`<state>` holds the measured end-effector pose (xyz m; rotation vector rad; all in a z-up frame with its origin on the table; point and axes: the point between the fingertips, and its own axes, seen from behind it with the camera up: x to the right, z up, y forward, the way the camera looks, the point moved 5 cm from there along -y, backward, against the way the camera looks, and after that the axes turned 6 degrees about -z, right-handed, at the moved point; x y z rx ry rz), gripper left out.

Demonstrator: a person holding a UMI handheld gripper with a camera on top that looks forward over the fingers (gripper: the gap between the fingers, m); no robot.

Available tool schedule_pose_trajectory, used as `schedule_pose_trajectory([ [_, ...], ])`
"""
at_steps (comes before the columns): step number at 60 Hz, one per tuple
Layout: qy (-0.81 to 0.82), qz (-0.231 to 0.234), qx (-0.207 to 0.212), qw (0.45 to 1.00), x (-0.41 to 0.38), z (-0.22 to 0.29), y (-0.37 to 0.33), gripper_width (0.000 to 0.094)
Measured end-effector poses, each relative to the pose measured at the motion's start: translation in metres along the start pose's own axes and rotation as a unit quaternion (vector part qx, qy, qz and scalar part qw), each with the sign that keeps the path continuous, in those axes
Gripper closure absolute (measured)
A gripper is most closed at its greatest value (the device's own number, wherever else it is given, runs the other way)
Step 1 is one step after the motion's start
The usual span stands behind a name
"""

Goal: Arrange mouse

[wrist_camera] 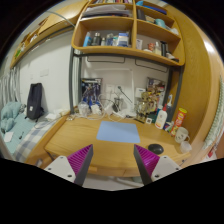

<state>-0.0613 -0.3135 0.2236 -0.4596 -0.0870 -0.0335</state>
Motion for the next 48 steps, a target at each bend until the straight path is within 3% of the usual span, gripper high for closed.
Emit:
schedule_pose_trajectory([
  [14, 0.012, -0.064, -0.082, 0.995, 0.095, -0.089, 0.043, 0.0115],
  [25, 0.021, -0.105, -0.128, 0.986, 0.171, -0.126, 0.079, 0.0113],
  [48, -0.014, -0.07, -0.166, 0.984, 0.232, -0.133, 0.206, 0.0116],
])
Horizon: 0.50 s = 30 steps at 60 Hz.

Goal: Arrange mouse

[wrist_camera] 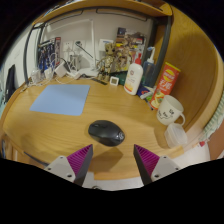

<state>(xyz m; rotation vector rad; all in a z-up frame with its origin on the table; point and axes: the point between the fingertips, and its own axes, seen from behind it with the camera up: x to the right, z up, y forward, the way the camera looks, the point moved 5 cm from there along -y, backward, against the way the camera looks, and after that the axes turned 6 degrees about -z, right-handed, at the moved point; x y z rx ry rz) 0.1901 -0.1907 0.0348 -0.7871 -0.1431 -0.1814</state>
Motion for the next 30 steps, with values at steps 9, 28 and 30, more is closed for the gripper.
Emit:
schedule_pose_trajectory([
  [9, -0.001, 0.027, -0.009, 1.0, 0.001, 0.019, 0.031, 0.0115],
  [28, 0.019, 0.058, -0.026, 0.998, 0.012, 0.057, 0.08, 0.0113],
  [30, 0.023, 0.058, -0.028, 0.998, 0.014, 0.06, 0.085, 0.0113],
])
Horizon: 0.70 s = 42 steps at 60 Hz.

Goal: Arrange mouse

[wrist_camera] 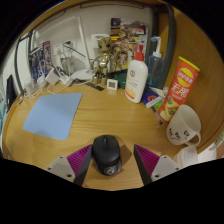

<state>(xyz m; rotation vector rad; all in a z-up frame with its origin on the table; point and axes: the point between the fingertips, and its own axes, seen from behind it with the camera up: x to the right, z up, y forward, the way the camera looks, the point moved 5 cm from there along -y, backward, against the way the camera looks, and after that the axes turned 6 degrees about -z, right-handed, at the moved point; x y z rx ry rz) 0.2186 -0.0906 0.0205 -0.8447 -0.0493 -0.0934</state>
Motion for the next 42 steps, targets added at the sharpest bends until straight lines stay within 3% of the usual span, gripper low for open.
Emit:
schedule_pose_trajectory([
  [8, 0.026, 0.011, -0.009, 1.0, 0.006, 0.01, 0.013, 0.0119],
  [18, 0.039, -0.003, -0.002, 0.999, 0.01, 0.014, 0.017, 0.0219],
  [23, 0.04, -0.008, 0.007, 0.999, 0.007, 0.012, 0.015, 0.0448],
  [33, 0.049, -0.022, 0.006, 0.999, 0.001, 0.004, 0.008, 0.0507],
  [37, 0.05, -0.022, 0.003, 0.998, -0.002, 0.005, 0.008, 0.0629],
  [39, 0.057, -0.025, 0.002, 0.998, -0.002, 0.006, 0.009, 0.06],
  [40, 0.059, -0.028, 0.002, 0.998, -0.002, 0.007, 0.009, 0.0674],
  [42, 0.055, -0.031, 0.0, 0.998, -0.002, 0.007, 0.009, 0.0674],
])
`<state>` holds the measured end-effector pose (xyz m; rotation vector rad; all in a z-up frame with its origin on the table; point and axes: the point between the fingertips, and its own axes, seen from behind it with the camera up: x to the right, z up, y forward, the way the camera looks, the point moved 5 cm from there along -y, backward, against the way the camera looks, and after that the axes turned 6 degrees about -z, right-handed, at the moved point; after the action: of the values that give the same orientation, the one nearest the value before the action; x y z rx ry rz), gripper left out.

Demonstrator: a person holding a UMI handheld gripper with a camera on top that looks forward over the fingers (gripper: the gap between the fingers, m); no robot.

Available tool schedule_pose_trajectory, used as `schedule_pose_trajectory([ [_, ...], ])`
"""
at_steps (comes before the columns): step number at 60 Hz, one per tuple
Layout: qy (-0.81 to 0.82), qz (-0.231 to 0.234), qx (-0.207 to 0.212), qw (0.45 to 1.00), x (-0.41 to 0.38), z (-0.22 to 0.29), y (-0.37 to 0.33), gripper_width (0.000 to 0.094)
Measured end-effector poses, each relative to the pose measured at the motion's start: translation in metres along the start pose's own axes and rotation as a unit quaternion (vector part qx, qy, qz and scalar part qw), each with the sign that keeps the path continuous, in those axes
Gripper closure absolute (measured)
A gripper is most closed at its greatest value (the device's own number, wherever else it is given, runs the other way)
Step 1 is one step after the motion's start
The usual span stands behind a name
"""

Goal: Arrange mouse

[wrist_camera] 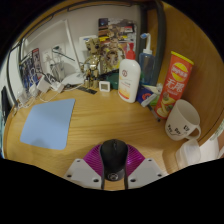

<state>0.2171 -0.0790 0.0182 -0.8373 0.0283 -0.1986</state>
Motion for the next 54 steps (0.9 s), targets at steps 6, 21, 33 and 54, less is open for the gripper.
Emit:
schedule_pose_trajectory([
  [6, -0.003, -0.012, -0.011, 1.0, -0.004, 0.004, -0.001, 0.0681],
  [21, -0.001, -0.013, 0.093, 0.996, -0.064, 0.145, -0.059, 0.068],
  [33, -0.014, 0.027, 0.158, 0.987, -0.163, 0.238, -0.087, 0.0679],
  [54, -0.071, 0.043, 0.049, 0.995, -0.272, 0.148, 0.017, 0.0682],
])
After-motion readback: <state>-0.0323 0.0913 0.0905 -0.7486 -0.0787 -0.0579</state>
